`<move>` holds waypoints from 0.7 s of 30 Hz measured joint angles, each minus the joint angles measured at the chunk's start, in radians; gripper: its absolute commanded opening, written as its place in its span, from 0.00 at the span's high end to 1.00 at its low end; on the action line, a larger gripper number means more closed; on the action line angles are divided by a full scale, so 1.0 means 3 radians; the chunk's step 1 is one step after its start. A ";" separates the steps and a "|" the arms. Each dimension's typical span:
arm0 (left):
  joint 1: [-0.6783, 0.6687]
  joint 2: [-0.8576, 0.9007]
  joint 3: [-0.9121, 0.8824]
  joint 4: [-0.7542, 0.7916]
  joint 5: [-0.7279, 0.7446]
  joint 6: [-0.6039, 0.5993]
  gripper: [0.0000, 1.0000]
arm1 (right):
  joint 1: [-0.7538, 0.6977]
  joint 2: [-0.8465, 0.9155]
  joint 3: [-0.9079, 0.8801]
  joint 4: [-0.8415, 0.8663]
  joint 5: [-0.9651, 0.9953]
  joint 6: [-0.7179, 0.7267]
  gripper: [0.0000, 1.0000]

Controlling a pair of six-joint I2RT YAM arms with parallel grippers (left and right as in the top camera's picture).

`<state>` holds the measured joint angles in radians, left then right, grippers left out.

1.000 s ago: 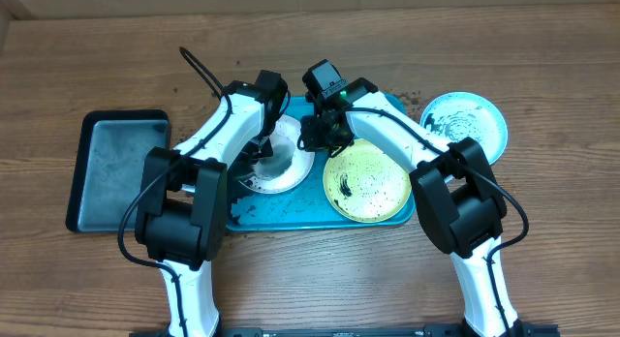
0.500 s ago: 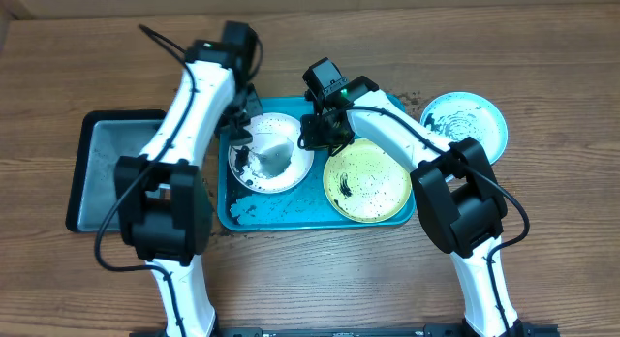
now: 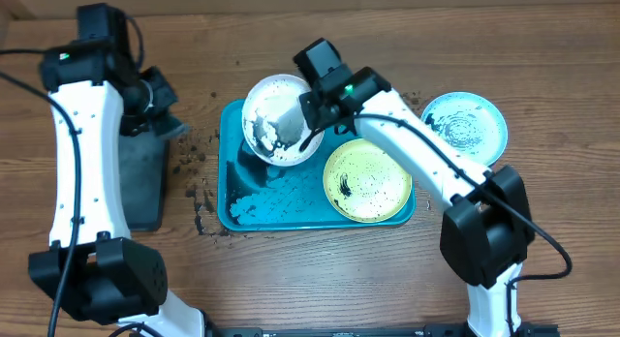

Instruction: Clean dirty plates on tray and stack at the side

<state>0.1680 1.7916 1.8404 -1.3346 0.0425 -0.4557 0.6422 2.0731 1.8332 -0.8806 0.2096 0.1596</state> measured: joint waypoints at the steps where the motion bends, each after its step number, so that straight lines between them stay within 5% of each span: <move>1: 0.0014 0.0000 0.0000 -0.0010 0.0001 0.0011 0.96 | 0.0061 -0.0020 0.0000 0.0020 0.0136 -0.0080 0.96; 13: 0.0019 0.0006 -0.0001 0.0000 0.0033 0.0048 0.96 | 0.0904 -0.0045 0.0001 0.0710 0.2164 -0.1296 0.96; 21: 0.0013 0.0006 -0.0001 0.0000 0.0033 0.0046 0.96 | 0.0998 -0.0045 0.0003 0.0889 0.2742 -0.1916 0.96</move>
<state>0.1719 1.7935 1.8400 -1.3346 0.0525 -0.4419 0.9417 2.0598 1.8339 -0.6140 1.0321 -0.4152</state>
